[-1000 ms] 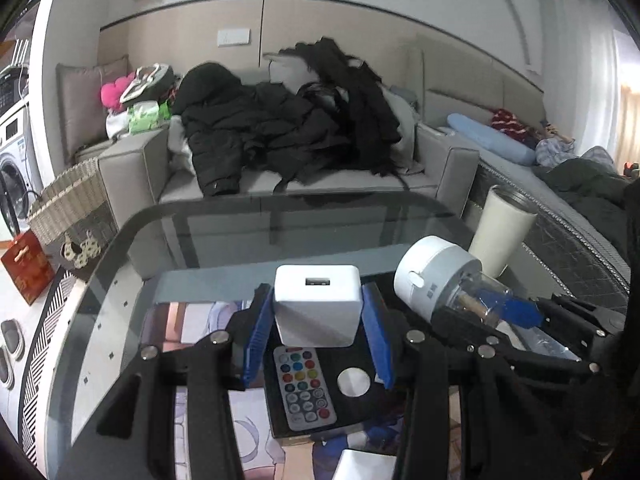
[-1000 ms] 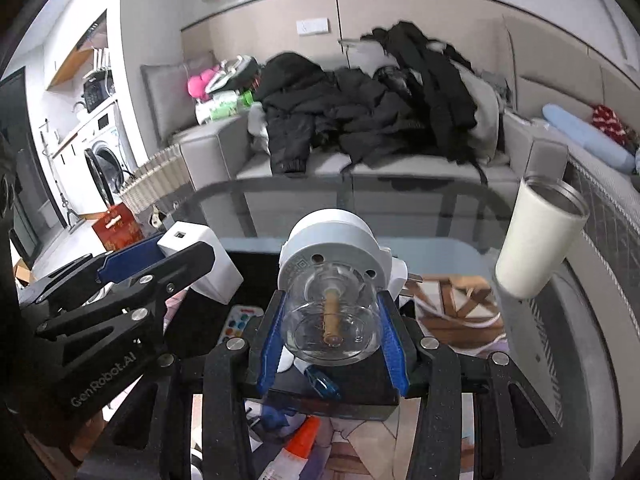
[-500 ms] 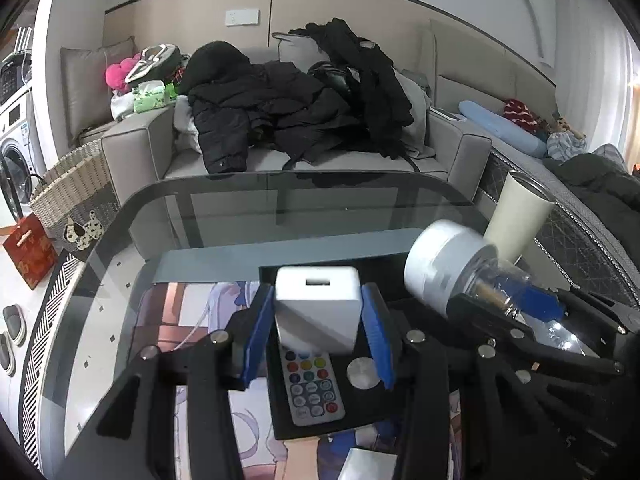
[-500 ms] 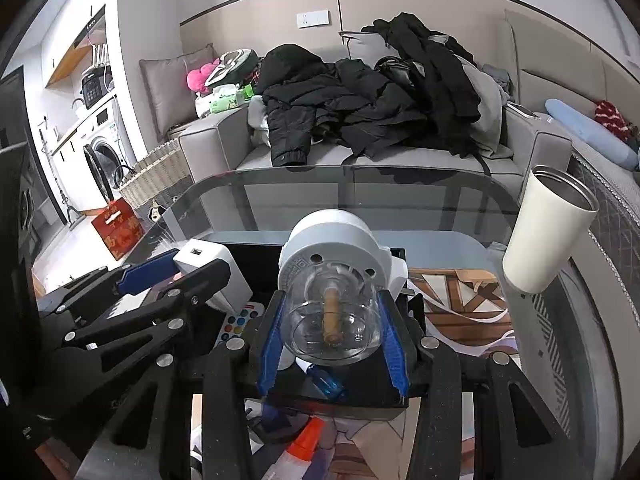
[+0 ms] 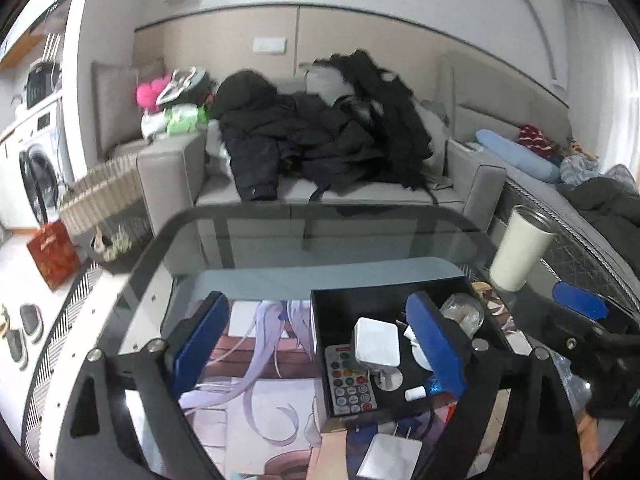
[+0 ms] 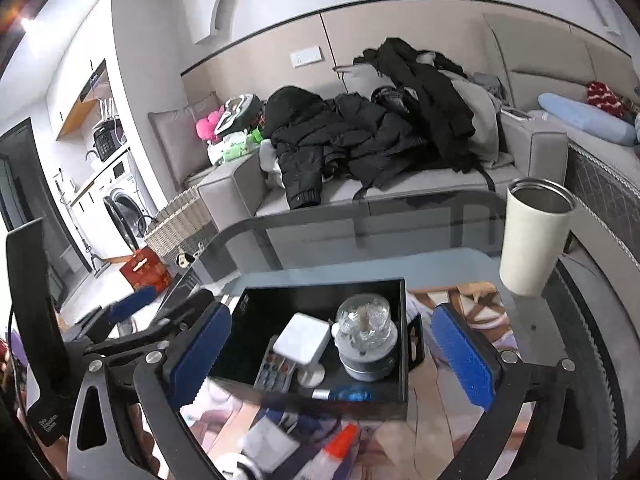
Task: Organize rigid objects
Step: 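Carry the diffuser jar into the black box with the right tool while the left places the charger, then grasp the green-and-white wipes pack with the right tool while the left tool grasps the grey USB hub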
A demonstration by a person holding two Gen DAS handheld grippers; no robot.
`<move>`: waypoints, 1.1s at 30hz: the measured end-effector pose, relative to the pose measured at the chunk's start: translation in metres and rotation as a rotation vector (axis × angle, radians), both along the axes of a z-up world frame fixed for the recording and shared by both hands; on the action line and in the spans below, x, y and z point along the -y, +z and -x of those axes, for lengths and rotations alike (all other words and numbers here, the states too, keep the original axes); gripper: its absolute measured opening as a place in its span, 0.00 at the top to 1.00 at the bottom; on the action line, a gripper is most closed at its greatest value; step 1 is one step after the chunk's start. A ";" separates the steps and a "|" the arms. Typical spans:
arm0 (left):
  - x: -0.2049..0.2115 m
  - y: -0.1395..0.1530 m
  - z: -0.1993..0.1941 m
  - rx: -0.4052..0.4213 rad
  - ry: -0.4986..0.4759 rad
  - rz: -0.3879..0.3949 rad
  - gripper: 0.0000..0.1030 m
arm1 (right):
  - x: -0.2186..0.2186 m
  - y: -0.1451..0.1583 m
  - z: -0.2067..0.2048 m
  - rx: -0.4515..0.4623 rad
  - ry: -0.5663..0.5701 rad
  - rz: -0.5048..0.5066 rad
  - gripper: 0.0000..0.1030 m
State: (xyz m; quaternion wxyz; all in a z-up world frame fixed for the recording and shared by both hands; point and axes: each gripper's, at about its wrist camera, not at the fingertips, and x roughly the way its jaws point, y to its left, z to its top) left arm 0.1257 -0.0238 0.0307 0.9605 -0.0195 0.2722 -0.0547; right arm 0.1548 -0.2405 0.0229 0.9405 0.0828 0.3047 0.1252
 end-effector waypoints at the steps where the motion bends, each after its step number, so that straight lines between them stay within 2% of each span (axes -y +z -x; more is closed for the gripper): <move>1: -0.001 0.004 0.006 0.012 -0.002 -0.002 0.09 | 0.001 0.001 0.004 -0.003 0.008 -0.010 0.01; 4: -0.006 0.012 0.024 0.016 -0.032 -0.004 0.04 | -0.001 0.004 0.016 -0.028 0.014 0.004 0.01; 10: -0.012 0.003 0.058 -0.017 -0.054 0.020 0.03 | -0.004 -0.003 0.043 -0.071 0.036 0.020 0.01; 12: -0.010 -0.008 0.063 -0.073 -0.036 -0.020 0.03 | -0.006 -0.012 0.052 -0.105 0.037 0.043 0.01; 14: -0.012 -0.020 0.067 -0.120 -0.043 -0.029 0.03 | -0.008 -0.024 0.061 -0.148 0.035 0.048 0.01; 18: -0.018 -0.057 0.072 -0.258 -0.032 -0.079 0.03 | -0.021 -0.057 0.077 -0.273 0.059 0.073 0.01; 20: -0.021 -0.071 0.076 -0.285 -0.012 -0.117 0.03 | -0.031 -0.075 0.086 -0.314 0.083 0.107 0.01; 22: -0.026 -0.079 0.081 -0.292 0.000 -0.134 0.03 | -0.042 -0.091 0.094 -0.344 0.112 0.146 0.01; 26: -0.030 -0.083 0.088 -0.298 -0.013 -0.119 0.03 | -0.057 -0.120 0.103 -0.393 0.163 0.213 0.01; 30: -0.018 -0.081 0.093 -0.292 -0.058 -0.125 0.03 | -0.062 -0.129 0.109 -0.357 0.188 0.294 0.01; 33: -0.001 -0.082 0.095 -0.290 -0.110 -0.151 0.03 | -0.049 -0.134 0.104 -0.352 0.153 0.333 0.02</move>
